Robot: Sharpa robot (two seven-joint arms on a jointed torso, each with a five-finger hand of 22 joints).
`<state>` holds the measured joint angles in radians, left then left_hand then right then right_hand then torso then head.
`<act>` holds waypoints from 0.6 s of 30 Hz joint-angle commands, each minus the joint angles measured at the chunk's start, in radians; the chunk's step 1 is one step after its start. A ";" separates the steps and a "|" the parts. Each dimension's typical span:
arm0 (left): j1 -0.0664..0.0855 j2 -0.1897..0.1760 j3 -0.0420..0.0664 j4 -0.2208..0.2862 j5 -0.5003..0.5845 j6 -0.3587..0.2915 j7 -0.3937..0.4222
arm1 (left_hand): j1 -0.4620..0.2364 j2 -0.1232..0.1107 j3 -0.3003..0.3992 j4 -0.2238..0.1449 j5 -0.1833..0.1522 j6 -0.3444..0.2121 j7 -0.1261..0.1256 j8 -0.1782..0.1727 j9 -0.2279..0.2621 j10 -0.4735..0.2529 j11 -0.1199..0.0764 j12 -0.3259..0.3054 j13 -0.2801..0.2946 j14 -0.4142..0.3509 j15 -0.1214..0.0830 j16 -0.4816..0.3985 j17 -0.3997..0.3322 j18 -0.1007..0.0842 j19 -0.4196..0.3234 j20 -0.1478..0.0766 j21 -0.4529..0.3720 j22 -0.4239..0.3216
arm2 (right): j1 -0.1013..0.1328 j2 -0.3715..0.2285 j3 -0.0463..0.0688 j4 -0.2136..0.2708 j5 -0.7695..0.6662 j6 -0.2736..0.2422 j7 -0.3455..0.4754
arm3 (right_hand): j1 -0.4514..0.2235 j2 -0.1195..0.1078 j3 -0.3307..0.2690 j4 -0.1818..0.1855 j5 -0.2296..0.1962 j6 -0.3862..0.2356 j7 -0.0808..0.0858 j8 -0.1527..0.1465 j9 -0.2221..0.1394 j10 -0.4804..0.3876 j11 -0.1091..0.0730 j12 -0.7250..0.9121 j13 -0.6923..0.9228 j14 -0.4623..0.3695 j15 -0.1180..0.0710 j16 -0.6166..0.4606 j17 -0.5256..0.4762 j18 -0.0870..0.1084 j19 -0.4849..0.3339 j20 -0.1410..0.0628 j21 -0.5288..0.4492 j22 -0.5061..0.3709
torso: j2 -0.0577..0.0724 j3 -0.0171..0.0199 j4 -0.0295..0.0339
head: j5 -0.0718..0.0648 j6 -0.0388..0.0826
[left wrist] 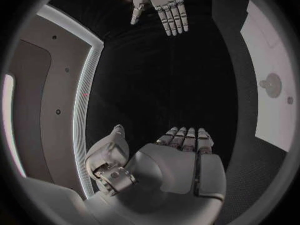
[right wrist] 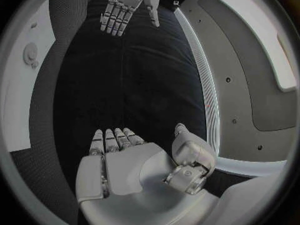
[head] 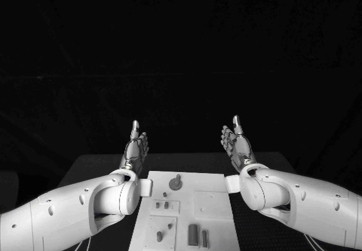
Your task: Assemble the parts on the task board
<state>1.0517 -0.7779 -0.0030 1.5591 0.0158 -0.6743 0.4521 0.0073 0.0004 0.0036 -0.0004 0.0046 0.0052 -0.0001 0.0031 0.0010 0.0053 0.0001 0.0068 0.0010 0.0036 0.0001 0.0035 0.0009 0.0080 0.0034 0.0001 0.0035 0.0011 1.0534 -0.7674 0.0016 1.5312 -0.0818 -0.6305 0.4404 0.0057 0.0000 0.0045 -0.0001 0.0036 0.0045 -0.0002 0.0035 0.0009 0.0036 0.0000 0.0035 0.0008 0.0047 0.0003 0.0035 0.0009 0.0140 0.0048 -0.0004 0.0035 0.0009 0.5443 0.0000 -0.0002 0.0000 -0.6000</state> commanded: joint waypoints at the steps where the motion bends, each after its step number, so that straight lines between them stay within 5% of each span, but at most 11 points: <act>1: -0.002 -0.002 0.003 0.011 -0.016 -0.096 0.068 | -0.007 0.000 -0.004 0.000 -0.005 -0.005 0.000 -0.003 -0.001 -0.005 0.000 -0.007 -0.001 -0.004 0.000 -0.004 -0.001 -0.008 -0.003 0.000 -0.004 -0.001 | -0.003 -0.009 -0.001 0.030 0.077 -0.131 0.076 | -0.006 0.000 -0.004 0.000 -0.004 -0.005 0.000 -0.003 -0.001 -0.004 0.000 -0.004 -0.001 -0.005 0.000 -0.004 -0.001 -0.014 -0.005 0.000 -0.003 -0.001 | 0.000 0.0000 0.0002 | 0.000 0.000; 18: -0.002 -0.002 0.003 0.011 -0.016 -0.096 0.068 | -0.007 0.000 -0.004 0.000 -0.005 -0.005 0.000 -0.003 -0.001 -0.005 0.000 -0.007 -0.001 -0.004 0.000 -0.004 -0.001 -0.008 -0.003 0.000 -0.004 -0.001 | -0.003 -0.013 -0.002 0.039 0.082 -0.139 0.080 | -0.006 0.000 -0.004 0.000 -0.004 -0.005 0.000 -0.003 -0.001 -0.004 0.000 -0.004 -0.001 -0.005 0.000 -0.004 -0.001 -0.014 -0.005 0.000 -0.003 -0.001 | 0.000 0.0000 0.0002 | 0.000 0.000</act>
<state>1.0500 -0.7803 -0.0013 1.5669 0.0127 -0.7564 0.4972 0.0074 0.0004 0.0036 -0.0004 0.0047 0.0052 -0.0002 0.0031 0.0012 0.0055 0.0002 0.0068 0.0011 0.0036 0.0002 0.0036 0.0010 0.0080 0.0035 0.0001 0.0036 0.0010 1.0506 -0.7797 -0.0003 1.5680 -0.0045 -0.7599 0.4979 0.0058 0.0000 0.0045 -0.0001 0.0037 0.0046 0.0000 0.0037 0.0011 0.0037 0.0000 0.0036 0.0011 0.0047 0.0005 0.0036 0.0011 0.0141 0.0049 -0.0003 0.0035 0.0012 0.5442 0.0000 0.0000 -0.0001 -0.6001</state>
